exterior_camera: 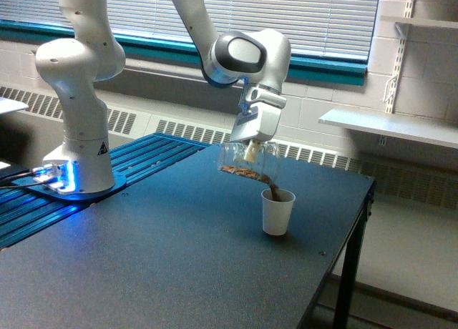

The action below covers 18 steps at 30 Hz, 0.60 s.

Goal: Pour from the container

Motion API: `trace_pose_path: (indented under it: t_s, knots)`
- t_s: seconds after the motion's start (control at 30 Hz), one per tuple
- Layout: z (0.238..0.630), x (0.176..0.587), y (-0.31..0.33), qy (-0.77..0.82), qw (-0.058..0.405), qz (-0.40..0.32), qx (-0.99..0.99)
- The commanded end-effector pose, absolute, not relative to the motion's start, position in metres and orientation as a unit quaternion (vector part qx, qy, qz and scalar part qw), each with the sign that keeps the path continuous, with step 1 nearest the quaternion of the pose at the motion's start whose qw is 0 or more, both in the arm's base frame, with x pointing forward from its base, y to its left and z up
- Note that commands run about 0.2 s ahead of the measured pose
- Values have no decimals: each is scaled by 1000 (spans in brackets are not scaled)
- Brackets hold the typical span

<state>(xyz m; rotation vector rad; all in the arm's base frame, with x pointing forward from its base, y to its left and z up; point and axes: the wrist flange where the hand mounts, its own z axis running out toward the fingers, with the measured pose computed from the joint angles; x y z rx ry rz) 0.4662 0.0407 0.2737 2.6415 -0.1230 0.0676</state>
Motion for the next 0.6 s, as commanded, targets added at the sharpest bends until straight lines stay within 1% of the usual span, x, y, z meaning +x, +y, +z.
trace_pose_path:
  t_s: [0.03, 0.6]
  knots:
    - [281, 470, 45, -16, 256, 17, 966]
    - [290, 474, 44, 8, 267, -6, 964]
